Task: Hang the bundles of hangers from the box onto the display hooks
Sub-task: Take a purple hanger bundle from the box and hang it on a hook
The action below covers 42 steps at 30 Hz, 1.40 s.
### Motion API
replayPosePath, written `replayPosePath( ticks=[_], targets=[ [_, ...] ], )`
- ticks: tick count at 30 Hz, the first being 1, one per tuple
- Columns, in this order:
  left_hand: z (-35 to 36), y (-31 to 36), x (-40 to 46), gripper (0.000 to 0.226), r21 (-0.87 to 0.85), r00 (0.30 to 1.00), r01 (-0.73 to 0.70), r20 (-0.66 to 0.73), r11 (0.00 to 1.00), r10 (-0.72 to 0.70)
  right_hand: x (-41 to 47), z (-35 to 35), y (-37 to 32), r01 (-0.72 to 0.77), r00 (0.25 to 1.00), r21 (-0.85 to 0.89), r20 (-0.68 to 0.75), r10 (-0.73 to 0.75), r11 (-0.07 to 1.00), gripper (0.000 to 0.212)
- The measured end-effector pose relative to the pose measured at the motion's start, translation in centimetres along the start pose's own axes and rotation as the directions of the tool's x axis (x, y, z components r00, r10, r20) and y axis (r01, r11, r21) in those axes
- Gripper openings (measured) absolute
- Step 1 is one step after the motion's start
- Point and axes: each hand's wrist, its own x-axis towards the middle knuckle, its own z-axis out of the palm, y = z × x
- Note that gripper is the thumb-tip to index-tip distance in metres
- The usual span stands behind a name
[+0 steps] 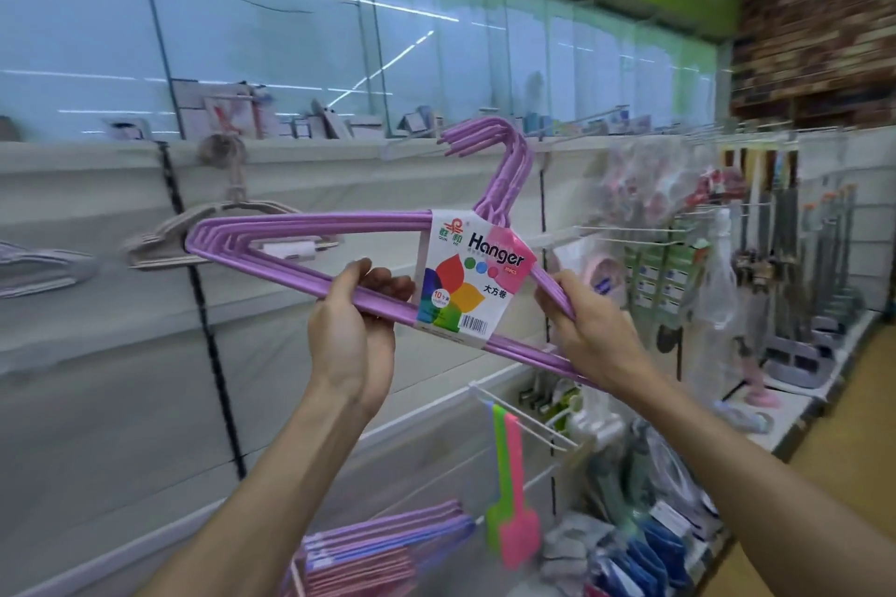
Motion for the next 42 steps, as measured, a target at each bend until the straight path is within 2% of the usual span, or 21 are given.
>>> replayPosePath(
  ticks=[10, 20, 25, 30, 37, 42],
  targets=[
    [-4.3, 7.7, -0.8, 0.021, 0.035, 0.980, -0.171, -0.102, 0.985, 0.173, 2.9, 5.1, -7.4, 0.117, 0.991, 0.095, 0.057, -0.123, 0.989, 0.019],
    [-8.3, 14.1, -4.9, 0.017, 0.173, 0.919, -0.288, -0.227, 0.942, 0.322, 3.3, 9.7, -14.1, 0.261, 0.956, 0.203, 0.083, -0.282, 0.944, 0.017],
    [-10.8, 17.4, -8.0, 0.016, 0.266, 0.861, -0.334, -0.305, 0.904, 0.408, 2.5, 12.4, -18.3, 0.355, 0.914, 0.302, 0.086, -0.396, 0.885, 0.012],
    [-13.5, 20.9, -10.8, 0.016, 0.399, 0.768, -0.352, -0.395, 0.847, 0.505, 1.1, 14.7, -23.1, 0.395, 0.873, 0.400, 0.115, -0.473, 0.827, 0.012],
    [-16.2, 25.8, -14.2, 0.017, 0.549, 0.663, -0.335, -0.439, 0.765, 0.606, 0.3, 16.6, -29.7, 0.471, 0.823, 0.448, 0.088, -0.562, 0.760, 0.014],
    [-18.0, 30.1, -15.9, 0.021, 0.586, 0.630, -0.346, -0.433, 0.732, 0.644, 0.2, 17.5, -34.9, 0.530, 0.776, 0.476, 0.060, -0.627, 0.702, 0.017]
  ],
)
